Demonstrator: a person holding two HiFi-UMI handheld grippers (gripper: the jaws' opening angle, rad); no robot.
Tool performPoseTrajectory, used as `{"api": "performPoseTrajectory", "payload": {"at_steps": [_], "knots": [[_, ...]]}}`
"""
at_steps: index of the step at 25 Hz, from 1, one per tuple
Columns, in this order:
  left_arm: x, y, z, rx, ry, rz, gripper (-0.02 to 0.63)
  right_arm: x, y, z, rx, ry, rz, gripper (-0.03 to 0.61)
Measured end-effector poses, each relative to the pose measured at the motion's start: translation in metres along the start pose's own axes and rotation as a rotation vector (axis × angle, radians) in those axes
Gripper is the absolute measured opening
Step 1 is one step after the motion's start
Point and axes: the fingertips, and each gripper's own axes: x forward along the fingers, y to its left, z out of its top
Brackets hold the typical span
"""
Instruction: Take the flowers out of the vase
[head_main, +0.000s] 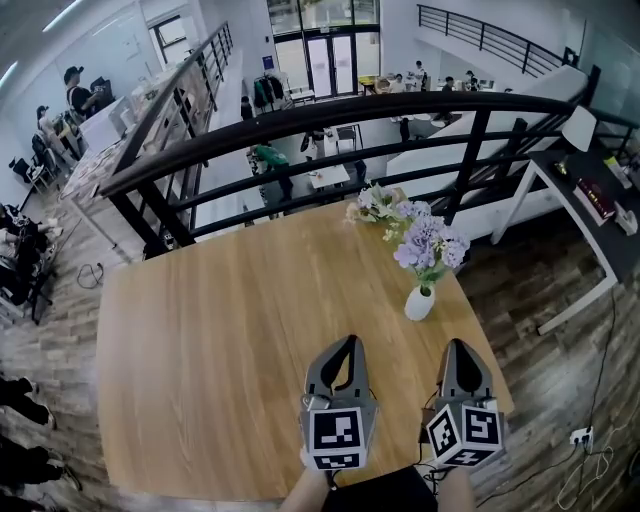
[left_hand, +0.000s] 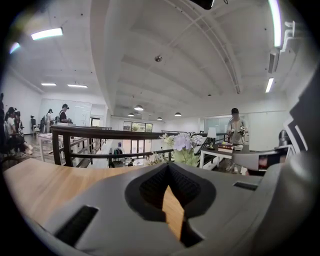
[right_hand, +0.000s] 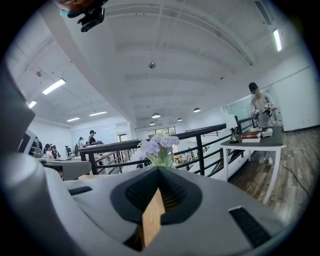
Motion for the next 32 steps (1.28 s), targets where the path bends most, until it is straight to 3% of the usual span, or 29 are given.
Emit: {"api": "performPoseTrajectory", "payload": {"at_steps": [14, 27, 30, 32], "knots": [[0.014, 0.011, -0.011, -0.019, 0.028, 0.012, 0.035, 0.018, 0.001, -0.012, -0.016, 0.039, -0.016, 0.006], [0.041, 0.011, -0.008, -0.031, 0.055, 0.066, 0.035, 0.061, -0.011, -0.007, -0.041, 0.097, 0.026, 0.023], [0.049, 0.012, -0.009, -0.033, 0.06, 0.076, 0.037, 0.074, -0.01, -0.005, -0.048, 0.104, 0.048, 0.041], [0.054, 0.014, -0.009, -0.031, 0.062, 0.082, 0.035, 0.082, -0.009, -0.004, -0.042, 0.109, 0.066, 0.103]]}}
